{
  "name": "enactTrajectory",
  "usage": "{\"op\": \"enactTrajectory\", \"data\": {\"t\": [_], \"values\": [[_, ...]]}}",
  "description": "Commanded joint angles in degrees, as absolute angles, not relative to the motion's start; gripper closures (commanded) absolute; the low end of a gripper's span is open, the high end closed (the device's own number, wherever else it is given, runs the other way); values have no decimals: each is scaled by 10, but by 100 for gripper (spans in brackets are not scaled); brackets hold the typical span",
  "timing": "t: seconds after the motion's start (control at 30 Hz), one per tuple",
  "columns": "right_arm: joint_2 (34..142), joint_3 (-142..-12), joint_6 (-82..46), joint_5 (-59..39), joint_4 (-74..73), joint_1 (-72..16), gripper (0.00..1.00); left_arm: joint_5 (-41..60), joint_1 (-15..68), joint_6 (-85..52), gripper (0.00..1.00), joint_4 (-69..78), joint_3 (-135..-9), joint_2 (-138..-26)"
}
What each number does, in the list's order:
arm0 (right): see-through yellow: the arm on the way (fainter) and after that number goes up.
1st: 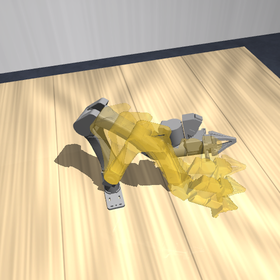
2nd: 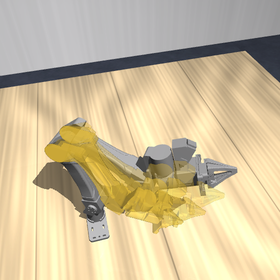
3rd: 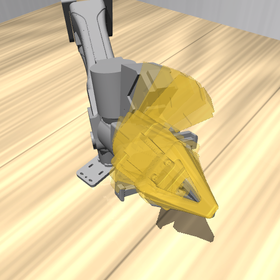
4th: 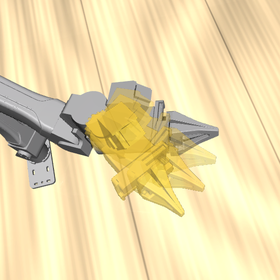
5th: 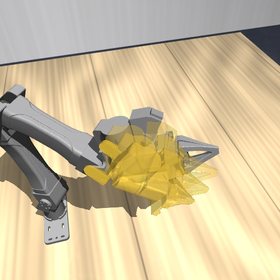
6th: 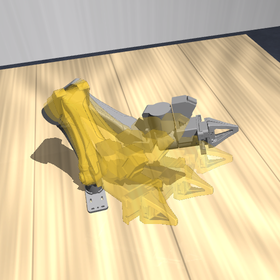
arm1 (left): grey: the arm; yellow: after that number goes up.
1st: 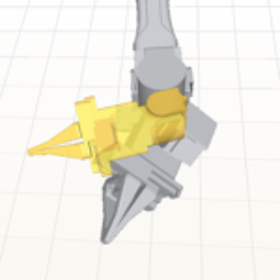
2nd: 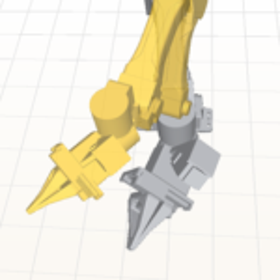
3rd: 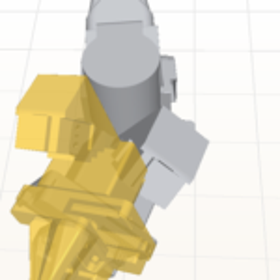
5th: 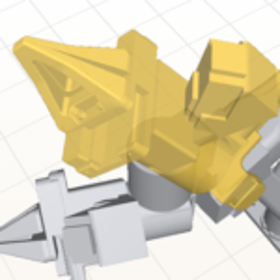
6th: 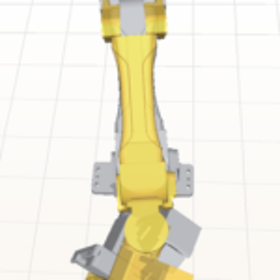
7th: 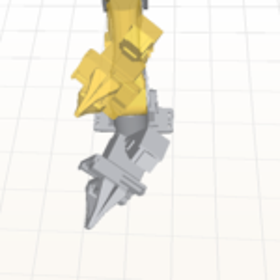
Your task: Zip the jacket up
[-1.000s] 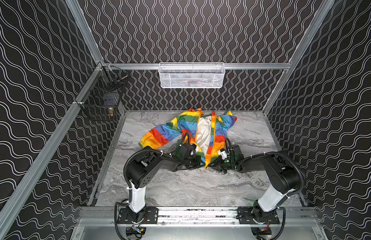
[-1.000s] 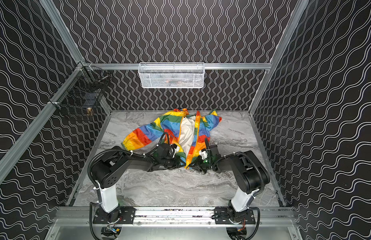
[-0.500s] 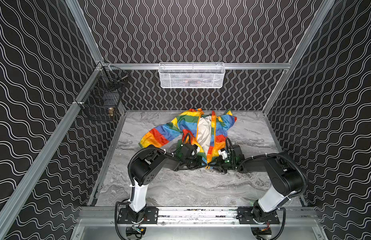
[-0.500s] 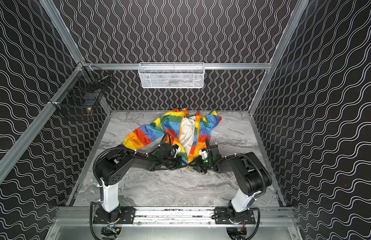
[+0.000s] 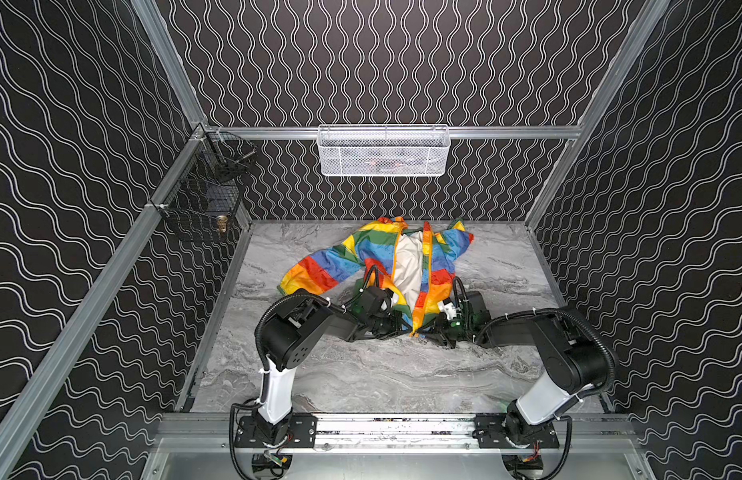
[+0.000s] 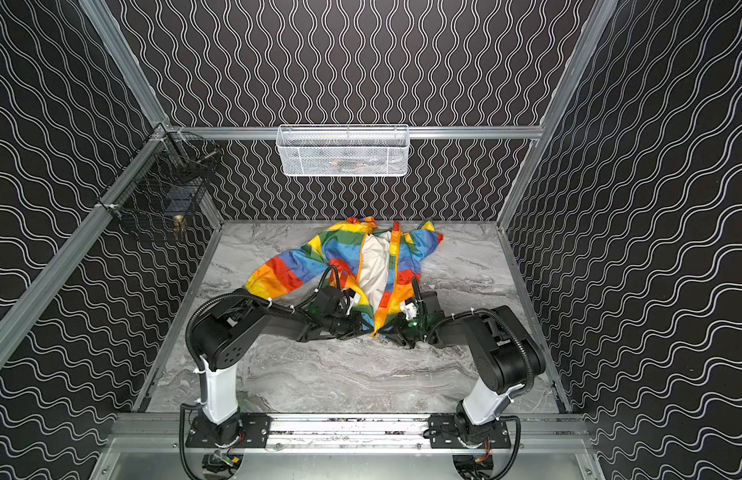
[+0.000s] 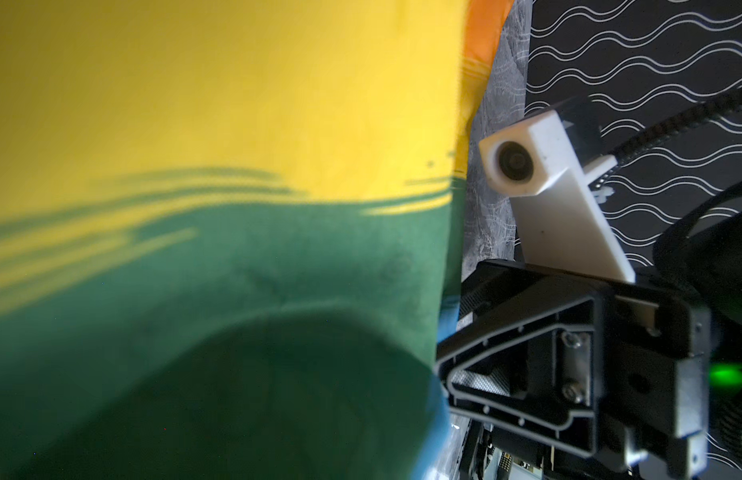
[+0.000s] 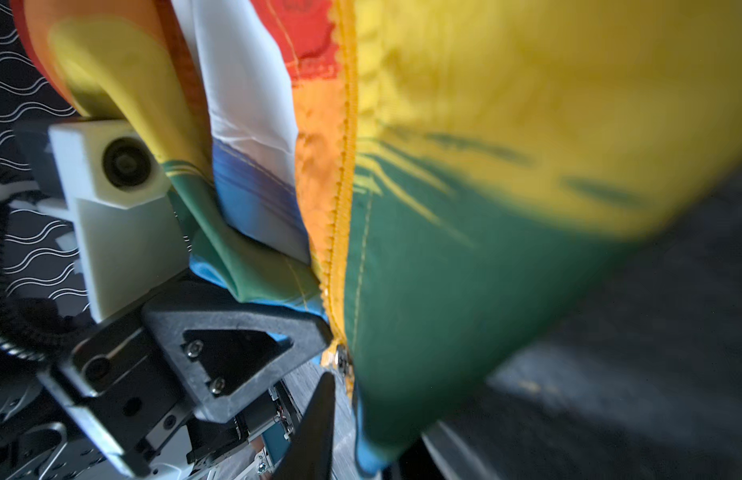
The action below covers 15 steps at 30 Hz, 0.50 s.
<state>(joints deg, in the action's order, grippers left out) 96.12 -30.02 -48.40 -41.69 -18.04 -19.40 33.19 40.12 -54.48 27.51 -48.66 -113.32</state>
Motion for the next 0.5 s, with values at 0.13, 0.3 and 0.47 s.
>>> {"op": "enactTrajectory", "data": {"t": [0.13,0.3,0.47], "values": [[966,-297,-483,-388,-141,-193,85,289,399,-550,100,192,-478,-1144],[965,-299,-484,-389,-146,-193,94,290,395,-552,100,198,-475,-1138],[954,-309,-479,-393,-154,-193,100,287,383,-541,100,196,-472,-1100]]}}
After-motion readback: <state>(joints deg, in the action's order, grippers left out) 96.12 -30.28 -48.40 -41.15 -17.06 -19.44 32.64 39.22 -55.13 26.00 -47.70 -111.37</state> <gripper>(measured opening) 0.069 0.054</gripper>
